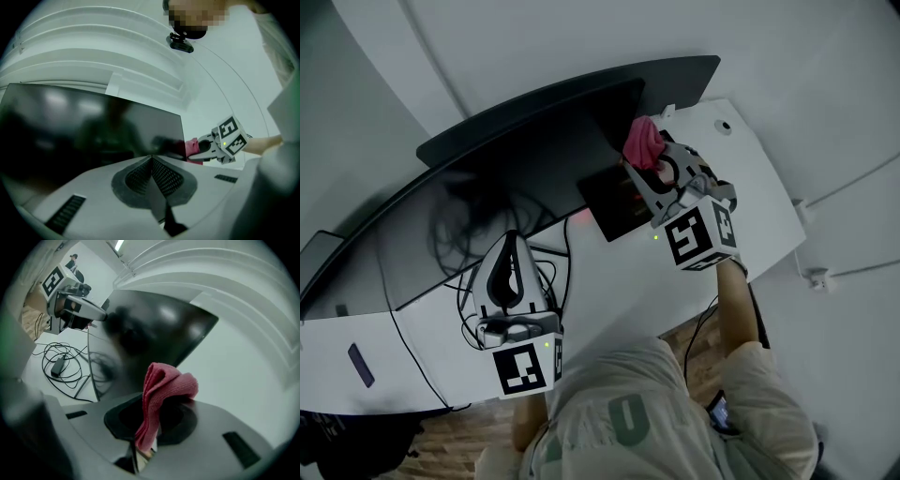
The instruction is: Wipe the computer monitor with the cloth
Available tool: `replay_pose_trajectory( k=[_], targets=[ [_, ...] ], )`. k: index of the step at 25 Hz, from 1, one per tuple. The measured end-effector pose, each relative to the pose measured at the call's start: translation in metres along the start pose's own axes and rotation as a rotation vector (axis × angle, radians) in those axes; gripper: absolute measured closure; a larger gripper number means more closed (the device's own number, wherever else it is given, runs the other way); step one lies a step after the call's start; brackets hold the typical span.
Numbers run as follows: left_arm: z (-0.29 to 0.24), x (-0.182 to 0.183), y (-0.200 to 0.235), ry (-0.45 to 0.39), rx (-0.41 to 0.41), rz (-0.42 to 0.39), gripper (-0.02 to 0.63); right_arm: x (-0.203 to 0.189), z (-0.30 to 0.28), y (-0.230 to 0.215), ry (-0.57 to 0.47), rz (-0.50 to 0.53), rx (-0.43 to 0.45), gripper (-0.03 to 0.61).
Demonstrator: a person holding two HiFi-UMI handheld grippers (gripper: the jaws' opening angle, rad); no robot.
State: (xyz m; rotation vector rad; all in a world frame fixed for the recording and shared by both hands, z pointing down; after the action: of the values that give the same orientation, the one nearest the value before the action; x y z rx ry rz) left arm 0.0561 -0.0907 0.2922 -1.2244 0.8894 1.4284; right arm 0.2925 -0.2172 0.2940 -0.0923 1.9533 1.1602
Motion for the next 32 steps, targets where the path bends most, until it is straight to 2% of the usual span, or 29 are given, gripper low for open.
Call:
replay_pose_trajectory(
  k=[8, 15, 20, 27, 32],
  targets=[
    [-0.004, -0.007, 0.002, 0.011, -0.012, 0.006, 0.598, -0.082, -0.041, 0.075, 0.15, -0.112, 0.177, 0.52],
    [-0.006, -0.016, 0.003, 0.049, -0.022, 0.012, 0.598, -0.127, -0.059, 0.121, 0.216, -0.256, 0.261, 0.52],
    [-0.008, -0.019, 0.004, 0.063, -0.021, 0.009, 0.598, -0.136, -0.063, 0.127, 0.199, -0.366, 0.263, 0.52],
    [-0.006, -0.018, 0.002, 0.052, -0.014, 0.011, 0.598, -0.138, -0.064, 0.132, 0.204, -0.368, 0.249, 0.52],
    [-0.002, -0.014, 0.004, 0.035, 0.001, 0.011, 0.598, -0.131, -0.051, 0.123, 0.206, -0.37, 0.179, 0.519]
  ],
)
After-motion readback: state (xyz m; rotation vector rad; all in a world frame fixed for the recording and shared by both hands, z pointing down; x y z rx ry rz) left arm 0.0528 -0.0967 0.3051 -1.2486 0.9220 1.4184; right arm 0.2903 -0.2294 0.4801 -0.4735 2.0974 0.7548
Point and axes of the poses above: the fingertips, and each gripper's own axes: z backward along the fingers, y to its left, x out of its top, the point moved 9 cm from there along z, backward along the fingers, and after that the axes turned 6 degrees about -y, right-handed, at the moved point
